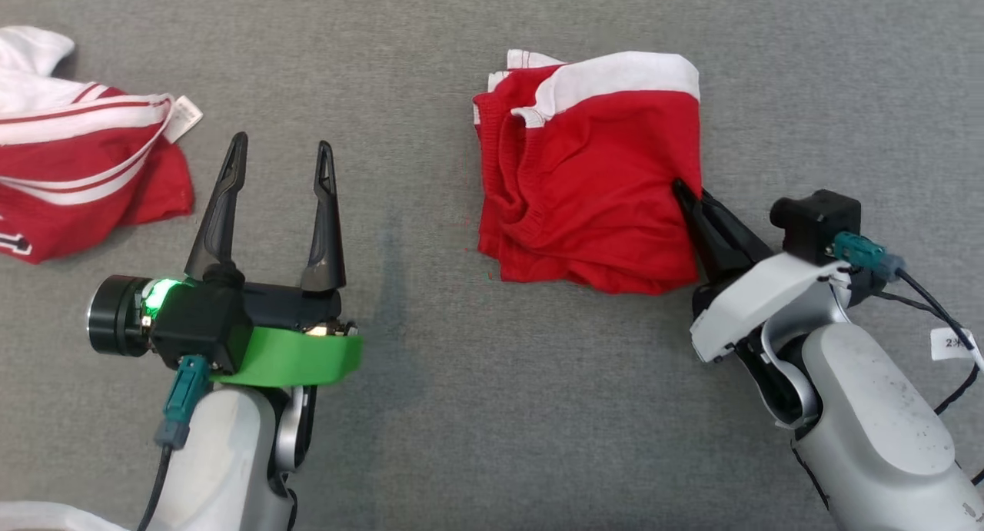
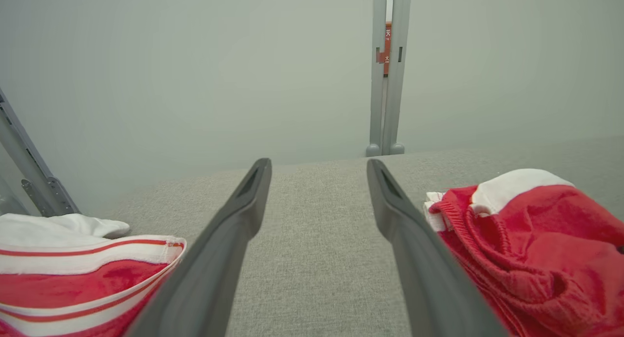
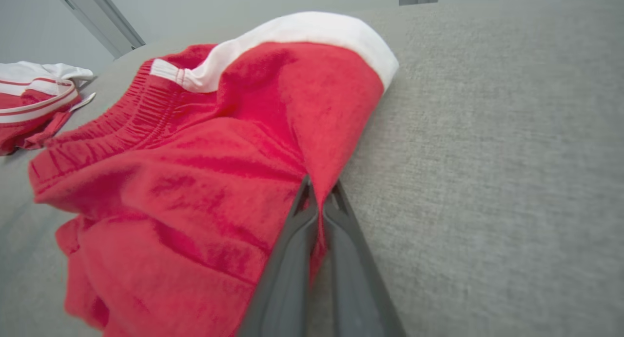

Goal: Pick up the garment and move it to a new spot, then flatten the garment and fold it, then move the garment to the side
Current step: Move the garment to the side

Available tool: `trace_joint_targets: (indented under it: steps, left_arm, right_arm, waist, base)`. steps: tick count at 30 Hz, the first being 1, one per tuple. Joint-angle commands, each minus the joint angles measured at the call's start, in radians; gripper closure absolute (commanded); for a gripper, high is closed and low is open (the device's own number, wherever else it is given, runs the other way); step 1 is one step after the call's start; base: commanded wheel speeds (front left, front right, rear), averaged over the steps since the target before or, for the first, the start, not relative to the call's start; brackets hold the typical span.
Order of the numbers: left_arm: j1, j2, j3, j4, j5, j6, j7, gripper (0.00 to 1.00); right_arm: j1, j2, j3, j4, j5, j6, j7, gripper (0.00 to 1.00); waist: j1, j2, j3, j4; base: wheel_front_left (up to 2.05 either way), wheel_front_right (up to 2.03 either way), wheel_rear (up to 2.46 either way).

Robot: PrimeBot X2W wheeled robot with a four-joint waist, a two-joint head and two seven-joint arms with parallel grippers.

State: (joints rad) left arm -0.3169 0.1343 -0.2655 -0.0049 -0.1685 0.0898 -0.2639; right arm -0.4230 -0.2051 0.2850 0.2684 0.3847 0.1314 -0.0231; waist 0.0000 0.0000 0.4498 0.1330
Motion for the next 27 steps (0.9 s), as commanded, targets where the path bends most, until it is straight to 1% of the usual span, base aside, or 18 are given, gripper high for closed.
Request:
trace_joint_targets:
  steps: [1,6,8,12,15,16,22,25,27]
  left_arm:
    - [0.006,0.01,0.001,-0.016,0.013,-0.004,0.0,0.0]
    - [-0.024,0.044,-0.016,-0.058,0.042,-0.022,0.01,0.0]
    - [-0.045,0.057,-0.029,-0.077,0.051,-0.033,0.025,0.0]
    - [-0.098,0.061,-0.064,-0.108,0.078,-0.055,0.051,0.0]
    - [-0.143,0.058,-0.092,-0.13,0.094,-0.074,0.066,0.0]
    - [-0.16,0.056,-0.104,-0.135,0.098,-0.082,0.068,0.0]
    - [-0.231,0.043,-0.144,-0.145,0.114,-0.106,0.065,0.0]
    - [-0.254,0.033,-0.163,-0.14,0.119,-0.114,0.058,0.0]
    - [-0.264,0.029,-0.171,-0.137,0.119,-0.116,0.053,0.0]
  right_arm:
    - [0.016,-0.015,0.01,-0.011,0.016,-0.001,-0.019,1.0]
    - [0.021,-0.083,0.017,-0.017,0.055,-0.001,-0.067,1.0]
    - [0.011,-0.118,0.005,-0.004,0.077,-0.001,-0.07,1.0]
    - [-0.053,-0.209,-0.037,0.021,0.112,-0.001,-0.086,1.0]
    - [-0.103,-0.294,-0.073,0.05,0.13,-0.001,-0.084,1.0]
    - [-0.123,-0.331,-0.087,0.066,0.132,-0.001,-0.078,1.0]
    - [-0.245,-0.491,-0.168,0.162,0.119,-0.002,-0.068,1.0]
    - [-0.295,-0.543,-0.218,0.224,0.106,-0.001,-0.063,1.0]
    - [-0.319,-0.564,-0.247,0.257,0.1,-0.001,-0.067,1.0]
  waist:
    - [0.0,0.0,0.006,-0.112]
    - [0.0,0.0,0.039,-0.237]
    - [0.0,0.0,0.066,-0.271]
    - [0.0,0.0,0.138,-0.301]
    - [0.0,0.0,0.201,-0.3]
    - [0.0,0.0,0.224,-0.294]
    - [0.0,0.0,0.321,-0.254]
    - [0.0,0.0,0.345,-0.229]
    - [0.0,0.0,0.353,-0.217]
  base:
    - [0.0,0.0,0.0]
    - [0.0,0.0,0.0]
    - [0.0,0.0,0.0]
    - [0.0,0.0,0.0]
    - [0.0,0.0,0.0]
    - [0.0,0.0,0.0]
    - [0.0,0.0,0.0]
    - [0.0,0.0,0.0]
    - [0.0,0.0,0.0]
